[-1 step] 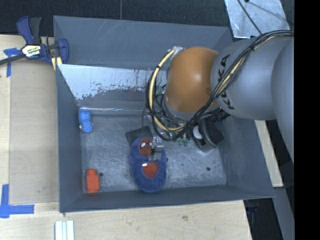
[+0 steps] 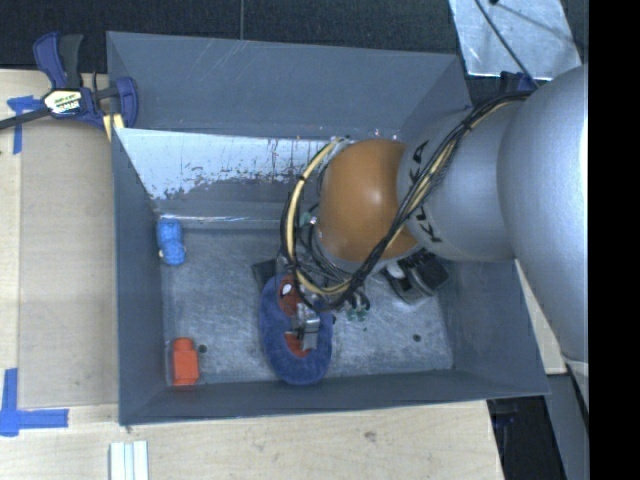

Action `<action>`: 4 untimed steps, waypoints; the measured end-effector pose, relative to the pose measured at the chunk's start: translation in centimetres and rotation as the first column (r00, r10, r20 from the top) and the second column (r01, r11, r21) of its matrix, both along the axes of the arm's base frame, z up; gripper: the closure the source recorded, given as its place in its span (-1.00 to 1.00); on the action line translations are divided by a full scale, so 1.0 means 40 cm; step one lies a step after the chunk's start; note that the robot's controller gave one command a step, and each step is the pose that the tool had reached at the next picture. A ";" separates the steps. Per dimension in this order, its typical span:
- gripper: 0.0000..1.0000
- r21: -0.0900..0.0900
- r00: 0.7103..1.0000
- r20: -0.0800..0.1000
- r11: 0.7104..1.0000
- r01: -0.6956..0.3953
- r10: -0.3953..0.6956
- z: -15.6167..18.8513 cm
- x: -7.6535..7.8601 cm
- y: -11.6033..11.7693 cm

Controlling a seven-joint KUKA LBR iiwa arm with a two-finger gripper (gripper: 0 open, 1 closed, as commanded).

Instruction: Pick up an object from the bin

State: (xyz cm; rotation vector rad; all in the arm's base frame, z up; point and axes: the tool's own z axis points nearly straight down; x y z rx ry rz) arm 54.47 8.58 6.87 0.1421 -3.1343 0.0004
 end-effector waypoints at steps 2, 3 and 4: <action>1.00 0.002 0.999 0.019 0.999 -0.051 0.051 0.315 -0.071 0.014; 1.00 0.003 0.966 0.014 0.967 -0.257 0.256 0.048 0.075 0.000; 1.00 0.000 0.960 0.016 0.960 -0.279 0.279 0.323 0.039 0.037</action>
Offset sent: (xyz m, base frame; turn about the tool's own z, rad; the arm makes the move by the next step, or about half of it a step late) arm 0.0000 0.0000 0.0000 0.0000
